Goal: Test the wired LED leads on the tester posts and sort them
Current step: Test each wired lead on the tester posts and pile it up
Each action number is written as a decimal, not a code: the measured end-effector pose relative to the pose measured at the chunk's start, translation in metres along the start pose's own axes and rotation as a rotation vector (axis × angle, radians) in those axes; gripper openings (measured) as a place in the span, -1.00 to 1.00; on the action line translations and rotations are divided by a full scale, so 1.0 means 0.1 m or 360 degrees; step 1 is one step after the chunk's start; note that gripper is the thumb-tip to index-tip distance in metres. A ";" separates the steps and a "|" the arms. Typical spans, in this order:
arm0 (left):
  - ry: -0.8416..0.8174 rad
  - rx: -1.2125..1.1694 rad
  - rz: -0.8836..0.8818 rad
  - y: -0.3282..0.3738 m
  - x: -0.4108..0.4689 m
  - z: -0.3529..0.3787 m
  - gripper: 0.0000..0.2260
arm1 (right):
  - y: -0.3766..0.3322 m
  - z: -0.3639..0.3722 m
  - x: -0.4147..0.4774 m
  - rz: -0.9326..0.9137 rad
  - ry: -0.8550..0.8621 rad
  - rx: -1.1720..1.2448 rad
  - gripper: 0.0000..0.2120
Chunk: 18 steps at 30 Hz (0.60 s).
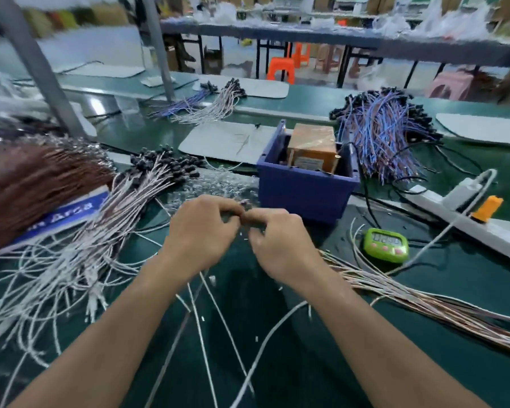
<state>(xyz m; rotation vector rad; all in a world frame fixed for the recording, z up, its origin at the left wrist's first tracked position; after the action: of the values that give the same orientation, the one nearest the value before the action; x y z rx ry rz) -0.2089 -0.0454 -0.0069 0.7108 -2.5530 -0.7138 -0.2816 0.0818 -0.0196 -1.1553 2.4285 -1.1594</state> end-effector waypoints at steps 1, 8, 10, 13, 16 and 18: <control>0.0046 0.0067 -0.0069 -0.16 0.00 -0.11 -0.83 | -0.09 0.13 0.11 -0.0009 -0.0052 0.0030 -0.68; 0.0247 0.0577 -0.0331 -1.09 0.09 -0.60 -0.63 | -0.62 0.98 0.78 -0.0088 -0.0473 -0.0271 -0.46; 0.0206 0.0687 -0.0376 -1.28 0.14 -0.64 -0.51 | -0.75 1.12 0.92 -0.0186 -0.0533 -0.0419 -0.39; 0.0145 0.0773 -0.0412 -1.46 0.18 -0.65 -0.55 | -0.88 1.32 1.10 -0.0312 -0.0599 -0.0679 -0.50; 0.0295 0.0734 -0.0295 -1.43 0.20 -0.69 -0.68 | -0.90 1.40 1.26 -0.0356 -0.0569 -0.0854 -0.81; 0.0345 0.0643 -0.0182 -1.35 0.19 -0.67 -0.79 | -0.91 1.36 1.30 -0.0401 -0.0424 -0.0953 -0.83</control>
<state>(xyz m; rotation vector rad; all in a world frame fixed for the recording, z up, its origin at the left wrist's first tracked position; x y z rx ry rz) -0.1424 -0.1810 -0.0260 1.0078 -2.4888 -0.1358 -0.2517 -0.1248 -0.0267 -1.6891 2.5295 -0.2747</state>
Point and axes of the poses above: each hand's wrist, its own x-axis towards the middle knuckle, its own z-axis out of the palm, y = z × x, the point moved 7 cm from there along x, towards the middle knuckle, and after that the axes turned 2 degrees about -y, right-handed, at the moved point
